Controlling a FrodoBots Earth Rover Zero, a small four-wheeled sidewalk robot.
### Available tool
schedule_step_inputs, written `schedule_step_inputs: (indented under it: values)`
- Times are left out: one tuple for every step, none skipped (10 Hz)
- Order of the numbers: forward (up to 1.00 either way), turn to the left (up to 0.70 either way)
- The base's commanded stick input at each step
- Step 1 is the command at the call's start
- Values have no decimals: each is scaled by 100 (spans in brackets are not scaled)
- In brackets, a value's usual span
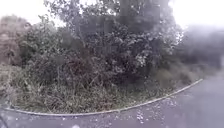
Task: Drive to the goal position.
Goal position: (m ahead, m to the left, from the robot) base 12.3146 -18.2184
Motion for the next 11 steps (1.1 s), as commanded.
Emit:
schedule_step_inputs:
  values:
    - [0,-85]
    - [0,-85]
    - [0,-85]
    - [0,-85]
    - [0,-85]
    - [0,-85]
    - [0,-85]
    - [0,-85]
    - [0,-85]
    - [0,-85]
    - [0,-68]
